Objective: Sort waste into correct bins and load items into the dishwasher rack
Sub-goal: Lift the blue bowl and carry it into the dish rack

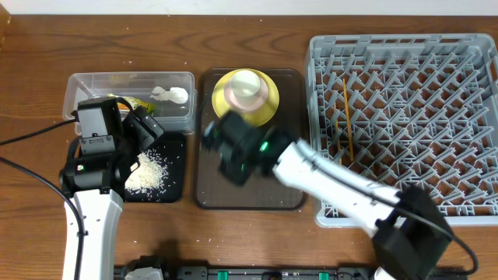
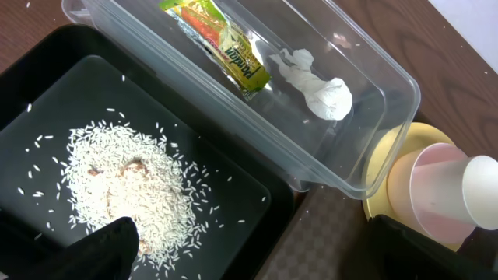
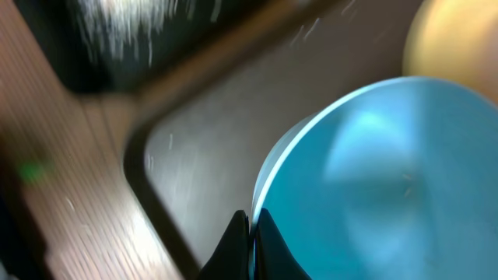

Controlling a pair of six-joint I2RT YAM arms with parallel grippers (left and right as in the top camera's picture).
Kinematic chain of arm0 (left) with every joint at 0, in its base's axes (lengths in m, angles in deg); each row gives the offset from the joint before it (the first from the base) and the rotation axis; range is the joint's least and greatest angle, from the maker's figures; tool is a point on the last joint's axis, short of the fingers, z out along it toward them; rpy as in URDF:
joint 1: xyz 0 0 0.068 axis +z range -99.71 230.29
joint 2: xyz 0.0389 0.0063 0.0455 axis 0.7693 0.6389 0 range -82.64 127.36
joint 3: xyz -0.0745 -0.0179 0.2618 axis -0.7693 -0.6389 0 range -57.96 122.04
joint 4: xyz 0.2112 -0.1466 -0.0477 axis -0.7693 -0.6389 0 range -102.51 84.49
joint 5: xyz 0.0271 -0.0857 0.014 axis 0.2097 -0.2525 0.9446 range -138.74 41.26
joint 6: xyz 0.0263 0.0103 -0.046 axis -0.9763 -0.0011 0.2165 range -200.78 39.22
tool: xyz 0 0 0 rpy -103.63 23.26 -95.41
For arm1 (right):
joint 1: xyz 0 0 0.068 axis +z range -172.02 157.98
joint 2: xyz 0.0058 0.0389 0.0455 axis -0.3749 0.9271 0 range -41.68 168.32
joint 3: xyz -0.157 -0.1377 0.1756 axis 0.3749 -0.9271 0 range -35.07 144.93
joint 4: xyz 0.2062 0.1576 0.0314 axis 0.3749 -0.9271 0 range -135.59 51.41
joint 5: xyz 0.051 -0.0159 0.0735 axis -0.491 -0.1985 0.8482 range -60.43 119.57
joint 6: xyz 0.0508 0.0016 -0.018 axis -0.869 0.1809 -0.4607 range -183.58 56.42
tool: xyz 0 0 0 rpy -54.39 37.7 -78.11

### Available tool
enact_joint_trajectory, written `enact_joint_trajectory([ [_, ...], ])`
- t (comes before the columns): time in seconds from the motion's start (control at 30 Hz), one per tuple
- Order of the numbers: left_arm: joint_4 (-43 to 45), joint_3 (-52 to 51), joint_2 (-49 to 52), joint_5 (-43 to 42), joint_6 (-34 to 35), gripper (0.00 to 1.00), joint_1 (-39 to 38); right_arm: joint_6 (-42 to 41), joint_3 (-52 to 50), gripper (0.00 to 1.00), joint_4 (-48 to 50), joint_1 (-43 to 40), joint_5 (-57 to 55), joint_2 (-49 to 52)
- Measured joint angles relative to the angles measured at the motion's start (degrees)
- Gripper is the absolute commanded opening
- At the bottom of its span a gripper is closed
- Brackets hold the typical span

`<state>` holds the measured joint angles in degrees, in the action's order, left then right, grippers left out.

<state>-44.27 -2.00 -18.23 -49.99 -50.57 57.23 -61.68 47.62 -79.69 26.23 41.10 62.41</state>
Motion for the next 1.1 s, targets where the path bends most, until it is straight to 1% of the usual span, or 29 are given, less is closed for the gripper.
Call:
enact_joint_trajectory([
  [0.17, 0.00, 0.00, 0.00, 0.00, 0.00, 0.96, 0.00, -1.36, 6.71, 0.01, 3.21, -12.35, 15.30, -0.15],
  [0.33, 0.00, 0.00, 0.00, 0.02, 0.00, 0.96, 0.00, -5.88, 8.55, 0.01, 13.29, -28.55, 33.68, -0.24],
  [0.5, 0.00, 0.00, 0.00, 0.13, 0.00, 0.96, 0.00, -10.29, 8.55, 0.01, 16.52, -41.75, 43.63, -0.20],
  [0.67, 0.00, 0.00, 0.00, 0.15, 0.00, 0.96, 0.00, -13.60, 8.74, 0.01, 20.52, -47.76, 50.05, 2.56],
  [0.9, 0.00, 0.00, 0.00, 0.17, 0.00, 0.96, 0.00, -24.65, 8.85, 0.01, 35.19, -50.73, 61.46, 14.49],
  [1.03, -0.02, 0.00, 0.00, 0.17, 0.00, 0.96, 0.00, -29.81, 8.83, 0.01, 37.59, -51.21, 66.23, 18.69],
  [1.1, 0.00, 0.00, 0.00, 0.15, 0.00, 0.96, 0.00, -30.77, 8.85, 0.01, 37.53, -51.49, 67.38, 18.75],
])
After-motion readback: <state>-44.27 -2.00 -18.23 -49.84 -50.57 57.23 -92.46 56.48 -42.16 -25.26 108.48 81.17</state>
